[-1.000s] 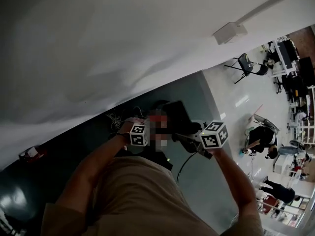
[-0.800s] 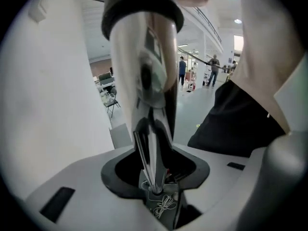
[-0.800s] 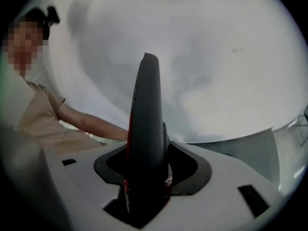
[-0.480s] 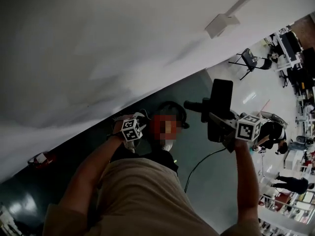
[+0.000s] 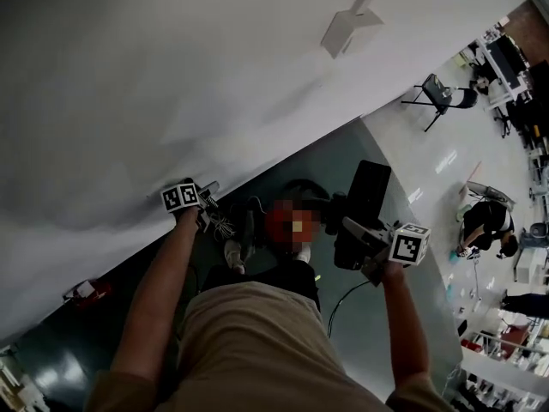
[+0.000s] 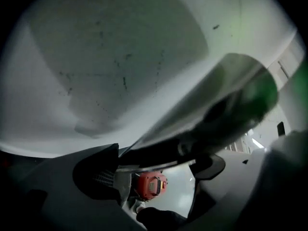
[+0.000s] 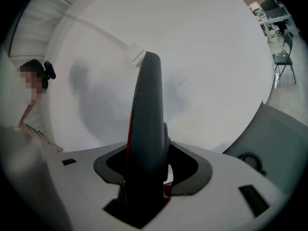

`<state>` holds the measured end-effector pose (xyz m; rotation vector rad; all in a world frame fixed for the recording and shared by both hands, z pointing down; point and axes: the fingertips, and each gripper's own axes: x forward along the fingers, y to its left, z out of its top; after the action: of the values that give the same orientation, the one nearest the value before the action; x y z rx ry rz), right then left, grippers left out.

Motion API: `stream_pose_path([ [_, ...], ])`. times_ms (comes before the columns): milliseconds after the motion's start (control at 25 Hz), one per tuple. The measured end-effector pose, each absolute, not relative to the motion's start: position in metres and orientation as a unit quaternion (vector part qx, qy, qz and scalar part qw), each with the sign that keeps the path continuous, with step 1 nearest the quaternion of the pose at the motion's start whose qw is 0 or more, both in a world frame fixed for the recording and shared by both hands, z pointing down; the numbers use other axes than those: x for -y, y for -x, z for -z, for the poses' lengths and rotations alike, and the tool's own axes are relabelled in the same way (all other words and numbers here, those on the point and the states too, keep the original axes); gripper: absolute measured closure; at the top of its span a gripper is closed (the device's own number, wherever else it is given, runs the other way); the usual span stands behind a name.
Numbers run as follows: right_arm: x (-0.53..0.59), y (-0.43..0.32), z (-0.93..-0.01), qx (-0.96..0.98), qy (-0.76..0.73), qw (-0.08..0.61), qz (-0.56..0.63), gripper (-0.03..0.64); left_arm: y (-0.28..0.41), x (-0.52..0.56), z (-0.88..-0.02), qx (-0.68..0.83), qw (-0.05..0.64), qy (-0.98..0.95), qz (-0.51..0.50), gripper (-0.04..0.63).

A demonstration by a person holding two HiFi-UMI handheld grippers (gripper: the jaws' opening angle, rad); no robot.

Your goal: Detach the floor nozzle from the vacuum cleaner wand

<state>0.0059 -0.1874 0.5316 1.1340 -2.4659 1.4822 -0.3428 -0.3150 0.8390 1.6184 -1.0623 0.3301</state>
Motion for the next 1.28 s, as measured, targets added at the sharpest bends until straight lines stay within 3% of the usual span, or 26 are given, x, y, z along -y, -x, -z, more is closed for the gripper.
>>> stream_pose_path([
  [240,0.17,-0.027,-0.558,0.817,-0.321,0.053,-0.476,0.39,0.336,0.299,-0.835,0.428,0.478,-0.714,-0.281,0.143],
  [480,0.165,-0.072,-0.579,0.845,-0.271,0.076,-0.454,0.39,0.346,0.269,-0.81,0.517,0.525,-0.66,-0.147,0.143],
  [600,0.163,-0.108,-0.581,0.856,-0.241,0.064,-0.453,0.39,0.298,0.217,-0.77,0.516,0.526,-0.668,-0.106,0.143],
  [840,0.167,-0.165,-0.592,0.864,-0.196,0.058,-0.46,0.39,0.184,0.116,-0.684,0.512,0.47,-0.719,-0.015,0.144],
  [1280,0.13,-0.137,-0.588,0.876,-0.177,0.084,-0.441,0.39,0.147,0.0,-0.608,0.535,0.38,-0.752,0.056,0.147],
])
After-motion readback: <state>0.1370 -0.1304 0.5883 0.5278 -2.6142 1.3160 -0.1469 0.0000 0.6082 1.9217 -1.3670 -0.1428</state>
